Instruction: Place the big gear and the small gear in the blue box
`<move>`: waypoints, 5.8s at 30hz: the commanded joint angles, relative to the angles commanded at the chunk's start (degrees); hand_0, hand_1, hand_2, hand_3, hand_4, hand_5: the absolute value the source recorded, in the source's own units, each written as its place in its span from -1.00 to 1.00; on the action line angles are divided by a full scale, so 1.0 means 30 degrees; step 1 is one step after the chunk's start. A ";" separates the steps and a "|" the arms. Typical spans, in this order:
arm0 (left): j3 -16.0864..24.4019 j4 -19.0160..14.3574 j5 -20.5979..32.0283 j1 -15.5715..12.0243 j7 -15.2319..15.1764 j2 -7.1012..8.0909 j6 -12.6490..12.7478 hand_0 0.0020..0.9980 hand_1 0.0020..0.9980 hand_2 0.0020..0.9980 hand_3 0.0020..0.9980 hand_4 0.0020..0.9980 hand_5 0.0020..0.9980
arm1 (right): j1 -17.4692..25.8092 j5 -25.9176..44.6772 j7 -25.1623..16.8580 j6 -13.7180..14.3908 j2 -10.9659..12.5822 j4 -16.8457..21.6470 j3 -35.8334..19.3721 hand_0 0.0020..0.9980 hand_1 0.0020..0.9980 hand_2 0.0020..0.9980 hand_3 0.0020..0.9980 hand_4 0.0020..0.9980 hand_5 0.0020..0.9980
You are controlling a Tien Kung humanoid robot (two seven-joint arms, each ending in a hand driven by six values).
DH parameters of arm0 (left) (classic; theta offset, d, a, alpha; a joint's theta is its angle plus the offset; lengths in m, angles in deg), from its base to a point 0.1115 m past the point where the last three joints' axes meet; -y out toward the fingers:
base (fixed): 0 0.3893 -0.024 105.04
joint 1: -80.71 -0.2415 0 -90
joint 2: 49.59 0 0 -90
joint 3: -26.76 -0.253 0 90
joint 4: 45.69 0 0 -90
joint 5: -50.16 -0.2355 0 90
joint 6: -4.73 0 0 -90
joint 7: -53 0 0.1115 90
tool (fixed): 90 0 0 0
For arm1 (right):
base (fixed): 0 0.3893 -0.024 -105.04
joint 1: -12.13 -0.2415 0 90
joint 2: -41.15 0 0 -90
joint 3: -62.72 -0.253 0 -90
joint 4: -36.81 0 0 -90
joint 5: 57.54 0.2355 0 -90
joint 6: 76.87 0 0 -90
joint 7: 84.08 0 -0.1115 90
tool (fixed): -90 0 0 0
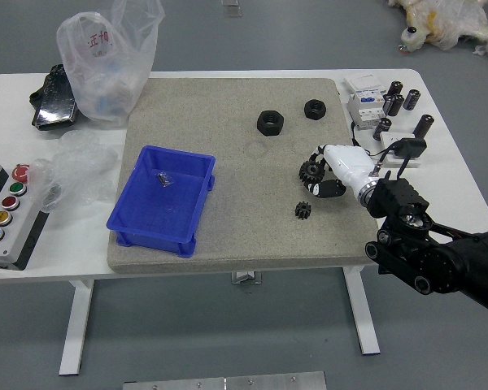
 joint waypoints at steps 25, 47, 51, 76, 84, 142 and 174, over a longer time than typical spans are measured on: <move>0.0779 -0.0109 -0.0962 -0.0072 0.0385 0.0101 -0.0233 0.49 0.42 0.39 0.48 0.38 -0.05 | -0.3762 -0.1073 0.1159 -0.1012 -0.4576 0.5034 0.5259 0.01 0.25 0.27 0.20 -0.42 -0.50; 0.0762 -0.0179 -0.0839 -0.0113 0.0522 -0.0029 -0.0299 0.49 0.41 0.39 0.47 0.36 -0.06 | -0.2260 0.0277 0.0989 -0.0278 -0.3580 0.6294 0.3001 0.04 0.58 0.70 0.72 0.80 0.07; 0.0766 -0.0156 -0.0790 -0.0248 0.0539 -0.0079 -0.0246 0.49 0.41 0.39 0.47 0.36 -0.06 | -0.0811 0.0315 0.0543 0.0600 -0.2039 0.7700 0.0873 0.04 0.58 0.70 0.72 0.80 0.07; 0.0551 -0.0049 -0.0696 -0.0161 0.0246 -0.0179 -0.0134 0.49 0.41 0.39 0.46 0.36 -0.06 | 0.4499 -0.2469 0.1114 0.0407 0.0426 0.4501 -0.2668 -0.24 0.34 0.42 0.41 0.58 -0.20; 0.0599 -0.0059 -0.0765 -0.0197 0.0285 -0.0204 -0.0162 0.49 0.41 0.39 0.46 0.36 -0.05 | 0.4814 -0.2591 0.1108 0.0447 0.0539 0.4610 -0.2476 -0.25 0.30 0.34 0.39 0.57 -0.21; 0.1119 -0.0189 -0.1514 -0.0014 0.0415 -0.0205 -0.0471 0.49 0.41 0.38 0.42 0.37 -0.03 | -0.3565 -0.1267 0.1854 -0.0680 -0.4949 0.4880 0.5783 -0.30 -0.12 -0.53 0.88 0.85 0.25; 0.0275 -0.0051 -0.0454 -0.0083 0.0026 -0.0291 -0.0091 0.49 0.41 0.38 0.43 0.38 -0.02 | 0.4258 1.1930 -0.6542 -0.0122 0.0845 0.8626 -0.6012 0.03 0.31 0.38 0.61 0.85 0.27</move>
